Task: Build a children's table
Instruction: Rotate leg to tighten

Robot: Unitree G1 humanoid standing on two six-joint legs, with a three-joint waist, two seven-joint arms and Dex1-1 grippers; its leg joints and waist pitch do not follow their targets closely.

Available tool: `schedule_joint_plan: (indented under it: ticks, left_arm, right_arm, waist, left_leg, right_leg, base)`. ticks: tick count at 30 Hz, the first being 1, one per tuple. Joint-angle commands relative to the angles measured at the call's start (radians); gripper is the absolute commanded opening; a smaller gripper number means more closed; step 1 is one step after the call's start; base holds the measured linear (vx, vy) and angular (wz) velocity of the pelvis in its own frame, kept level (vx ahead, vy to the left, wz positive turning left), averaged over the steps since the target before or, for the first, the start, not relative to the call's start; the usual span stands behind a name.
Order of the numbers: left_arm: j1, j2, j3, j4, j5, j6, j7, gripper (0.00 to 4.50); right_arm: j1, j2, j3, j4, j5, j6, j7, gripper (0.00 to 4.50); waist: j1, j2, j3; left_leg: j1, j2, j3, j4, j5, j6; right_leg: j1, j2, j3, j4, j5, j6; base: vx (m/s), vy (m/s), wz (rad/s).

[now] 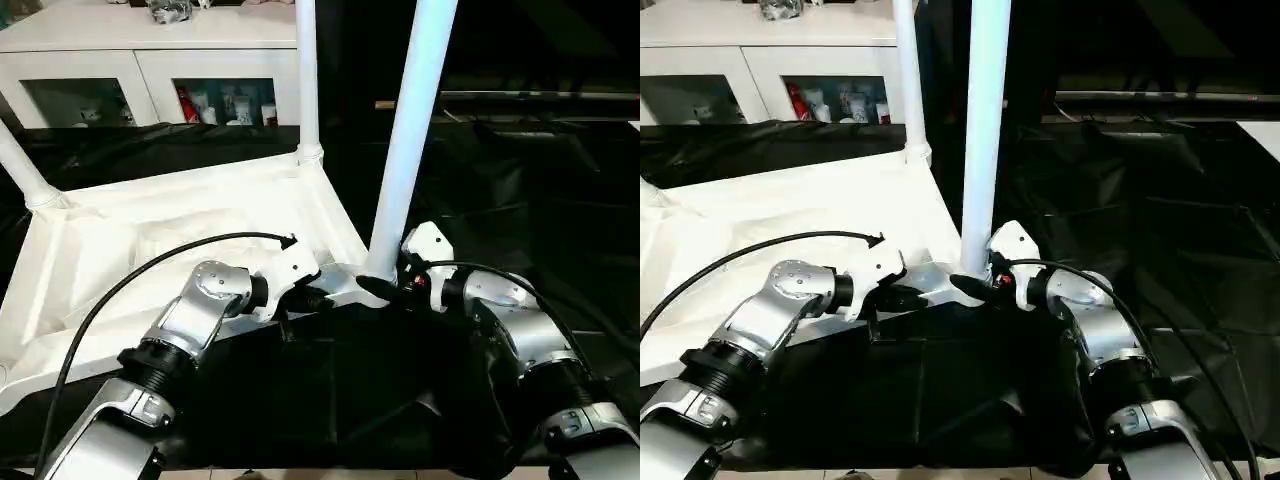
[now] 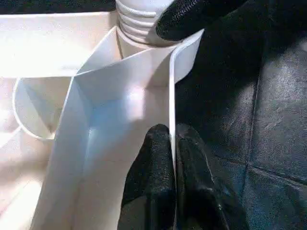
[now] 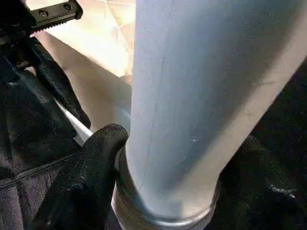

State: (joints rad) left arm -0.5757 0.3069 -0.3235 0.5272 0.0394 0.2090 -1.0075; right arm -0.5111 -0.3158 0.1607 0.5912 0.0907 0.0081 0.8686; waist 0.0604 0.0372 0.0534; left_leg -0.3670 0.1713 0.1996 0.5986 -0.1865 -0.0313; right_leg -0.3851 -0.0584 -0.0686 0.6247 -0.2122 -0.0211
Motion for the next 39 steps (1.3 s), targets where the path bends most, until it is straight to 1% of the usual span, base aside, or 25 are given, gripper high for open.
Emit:
schedule_joint_plan:
  ticks: [1,2,3,5,7,8,9,12,13,16,17,18,19,21,22,23,25,28,30,32,34,35,36,38,39]
  left_arm:
    - [0.022,-0.005,-0.001,0.031,-0.002,-0.012,0.002,0.00]
    - [0.016,-0.024,0.018,0.042,-0.002,0.001,0.055,0.00]
    - [0.000,-0.059,0.051,0.063,0.000,0.021,0.152,0.00]
    - [-0.013,-0.085,0.074,0.081,0.003,0.034,0.226,0.00]
    - [-0.037,-0.127,0.110,0.113,0.004,0.051,0.338,0.00]
    - [-0.047,-0.142,0.122,0.125,0.005,0.057,0.380,0.00]
    - [-0.056,-0.157,0.126,0.139,0.008,0.061,0.407,0.00]
    - [-0.090,-0.208,0.137,0.191,0.020,0.060,0.499,0.00]
    - [-0.097,-0.220,0.135,0.204,0.026,0.060,0.511,0.00]
    - [-0.106,-0.233,0.129,0.220,0.036,0.060,0.518,0.00]
    - [-0.112,-0.236,0.122,0.228,0.040,0.059,0.511,0.00]
    - [-0.113,-0.237,0.121,0.229,0.041,0.058,0.511,0.00]
    - [-0.112,-0.223,0.094,0.233,0.055,0.061,0.477,0.00]
    - [-0.110,-0.215,0.081,0.234,0.061,0.066,0.461,0.00]
    - [-0.108,-0.208,0.070,0.241,0.064,0.073,0.448,0.00]
    - [-0.108,-0.208,0.070,0.241,0.064,0.073,0.448,0.00]
    - [-0.107,-0.197,0.064,0.259,0.068,0.083,0.436,0.00]
    - [-0.102,-0.178,0.056,0.257,0.070,0.083,0.400,0.00]
    - [-0.097,-0.161,0.045,0.245,0.078,0.073,0.378,0.00]
    - [-0.089,-0.136,0.032,0.230,0.077,0.058,0.321,0.00]
    - [-0.077,-0.102,0.004,0.214,0.076,-0.019,0.233,0.00]
    - [-0.064,-0.077,-0.016,0.191,0.075,-0.055,0.179,0.00]
    - [-0.059,-0.069,-0.024,0.183,0.075,-0.076,0.160,0.00]
    - [-0.017,-0.016,-0.050,0.089,0.024,-0.178,-0.014,0.00]
    - [-0.005,0.001,-0.055,0.058,0.008,-0.169,-0.058,0.00]
  right_arm:
    - [-0.014,0.012,-0.026,0.049,-0.009,0.013,-0.065,2.69]
    - [-0.018,0.030,-0.045,0.080,-0.016,0.015,-0.137,2.69]
    - [-0.021,0.061,-0.077,0.120,-0.021,0.021,-0.251,2.69]
    - [-0.021,0.087,-0.101,0.143,-0.021,0.031,-0.337,2.68]
    - [-0.016,0.142,-0.146,0.163,-0.025,0.032,-0.518,2.68]
    - [-0.013,0.165,-0.164,0.167,-0.026,0.028,-0.589,2.68]
    - [-0.009,0.191,-0.171,0.164,-0.031,0.032,-0.649,2.68]
    - [-0.011,0.266,-0.150,0.174,-0.075,0.037,-0.783,2.68]
    - [-0.017,0.285,-0.142,0.178,-0.082,0.037,-0.800,2.68]
    - [-0.026,0.307,-0.127,0.186,-0.089,0.035,-0.805,2.68]
    - [-0.033,0.317,-0.124,0.191,-0.081,0.024,-0.789,3.03]
    - [-0.034,0.319,-0.125,0.191,-0.079,0.022,-0.788,3.03]
    - [-0.044,0.322,-0.139,0.190,-0.061,0.000,-0.771,3.40]
    - [-0.050,0.320,-0.146,0.190,-0.057,-0.007,-0.769,3.42]
    - [-0.058,0.315,-0.154,0.195,-0.054,-0.012,-0.766,3.57]
    - [-0.058,0.315,-0.154,0.195,-0.054,-0.012,-0.766,3.57]
    - [-0.073,0.292,-0.162,0.183,-0.053,-0.025,-0.750,3.84]
    - [-0.067,0.234,-0.135,0.101,-0.042,0.002,-0.619,3.89]
    - [-0.049,0.195,-0.122,0.034,-0.023,0.019,-0.537,3.89]
    - [-0.020,0.141,-0.102,-0.043,0.002,0.049,-0.408,3.89]
    - [0.017,0.071,-0.069,-0.112,0.023,0.070,-0.263,3.89]
    - [0.044,0.016,-0.043,-0.145,0.021,0.059,-0.179,3.89]
    - [0.052,-0.001,-0.036,-0.154,0.021,0.056,-0.154,3.89]
    - [0.089,-0.071,-0.031,-0.203,0.056,0.086,-0.035,3.89]
    - [0.099,-0.089,-0.029,-0.221,0.070,0.096,-0.002,3.89]
  waist:
    - [0.006,-0.032,-0.053]
    - [0.004,-0.032,-0.053]
    - [0.000,-0.038,-0.052]
    - [-0.002,-0.033,-0.050]
    - [-0.003,-0.037,-0.052]
    - [-0.001,-0.032,-0.054]
    - [-0.002,-0.033,-0.054]
    - [-0.001,-0.031,-0.058]
    - [-0.001,-0.029,-0.057]
    - [0.002,-0.032,-0.057]
    - [0.002,-0.028,-0.056]
    - [0.002,-0.029,-0.057]
    - [0.002,-0.030,-0.056]
    - [0.001,-0.030,-0.055]
    - [-0.001,-0.034,-0.056]
    - [-0.006,-0.032,-0.056]
    - [-0.008,-0.033,-0.056]
    - [-0.006,-0.040,-0.053]
    - [-0.004,-0.040,-0.053]
    - [0.000,-0.043,-0.052]
    - [-0.001,-0.043,-0.055]
    - [0.001,-0.039,-0.055]
    - [0.005,-0.040,-0.056]
    - [0.008,-0.042,-0.061]
    - [0.008,-0.042,-0.061]
  left_leg:
    - [0.003,0.059,-0.036,-0.065,-0.177,0.067]
    - [0.006,0.061,-0.036,-0.066,-0.180,0.062]
    - [0.009,0.061,-0.037,-0.068,-0.202,0.051]
    - [0.016,0.061,-0.038,-0.070,-0.223,0.032]
    - [0.014,0.064,-0.040,-0.074,-0.225,0.028]
    - [0.019,0.067,-0.039,-0.076,-0.220,0.022]
    - [0.016,0.067,-0.039,-0.078,-0.217,0.022]
    - [0.017,0.066,-0.038,-0.080,-0.215,0.014]
    - [0.020,0.063,-0.036,-0.080,-0.226,0.014]
    - [0.015,0.063,-0.037,-0.079,-0.224,0.023]
    - [0.015,0.063,-0.037,-0.080,-0.229,0.025]
    - [0.015,0.064,-0.038,-0.080,-0.231,0.025]
    - [0.013,0.063,-0.038,-0.080,-0.232,0.027]
    - [0.012,0.064,-0.039,-0.081,-0.238,0.028]
    - [0.010,0.064,-0.041,-0.083,-0.239,0.028]
    - [0.007,0.065,-0.042,-0.084,-0.234,0.025]
    - [0.012,0.066,-0.040,-0.083,-0.239,0.023]
    - [0.010,0.065,-0.038,-0.081,-0.238,0.036]
    - [0.008,0.065,-0.038,-0.079,-0.229,0.044]
    - [0.007,0.066,-0.039,-0.079,-0.217,0.063]
    - [0.005,0.066,-0.038,-0.077,-0.199,0.068]
    - [0.006,0.066,-0.038,-0.076,-0.192,0.072]
    - [0.005,0.068,-0.040,-0.075,-0.189,0.077]
    - [0.004,0.072,-0.037,-0.072,-0.146,0.091]
    - [0.004,0.072,-0.035,-0.071,-0.131,0.100]
  right_leg:
    - [0.035,-0.102,0.057,-0.104,-0.356,-0.166]
    - [0.033,-0.101,0.057,-0.104,-0.361,-0.166]
    - [0.031,-0.102,0.056,-0.108,-0.397,-0.162]
    - [0.025,-0.102,0.056,-0.113,-0.428,-0.158]
    - [0.029,-0.102,0.056,-0.112,-0.405,-0.158]
    - [0.025,-0.102,0.058,-0.109,-0.368,-0.166]
    - [0.027,-0.102,0.059,-0.109,-0.350,-0.171]
    - [0.028,-0.102,0.061,-0.105,-0.278,-0.179]
    - [0.025,-0.101,0.062,-0.107,-0.271,-0.181]
    - [0.031,-0.106,0.063,-0.107,-0.266,-0.175]
    - [0.031,-0.105,0.063,-0.109,-0.269,-0.171]
    - [0.031,-0.106,0.063,-0.108,-0.270,-0.170]
    - [0.032,-0.106,0.063,-0.108,-0.274,-0.168]
    - [0.032,-0.106,0.063,-0.109,-0.288,-0.164]
    - [0.035,-0.107,0.062,-0.108,-0.293,-0.162]
    - [0.037,-0.106,0.061,-0.105,-0.282,-0.167]
    - [0.032,-0.104,0.061,-0.106,-0.272,-0.177]
    - [0.035,-0.104,0.062,-0.108,-0.274,-0.179]
    - [0.038,-0.106,0.062,-0.108,-0.275,-0.175]
    - [0.041,-0.105,0.063,-0.109,-0.275,-0.161]
    - [0.041,-0.105,0.064,-0.108,-0.264,-0.161]
    - [0.042,-0.105,0.062,-0.106,-0.247,-0.171]
    - [0.044,-0.105,0.062,-0.107,-0.234,-0.171]
    - [0.045,-0.106,0.064,-0.092,-0.133,-0.208]
    - [0.044,-0.104,0.063,-0.088,-0.095,-0.229]
  base:
    - [0.000,0.000,0.00]
    - [0.000,0.000,0.00]
    - [0.000,0.000,0.00]
    - [0.000,0.000,0.00]
    - [0.000,0.000,0.00]
    - [0.000,0.000,0.00]
    - [0.000,0.000,0.00]
    - [0.000,0.000,0.00]
    - [0.000,0.000,0.00]
    - [0.000,0.000,0.00]
    - [0.000,0.000,0.00]
    - [0.000,0.000,0.00]
    - [0.000,0.000,0.00]
    - [0.000,0.000,0.00]
    - [0.000,0.000,0.00]
    - [0.000,0.000,0.00]
    - [0.000,0.000,0.00]
    - [0.000,0.000,0.00]
    - [0.000,0.000,0.00]
    - [0.000,0.000,0.00]
    - [0.000,0.000,0.00]
    - [0.000,0.000,0.00]
    - [0.000,0.000,0.00]
    - [0.000,0.000,0.00]
    - [0.000,0.000,0.00]
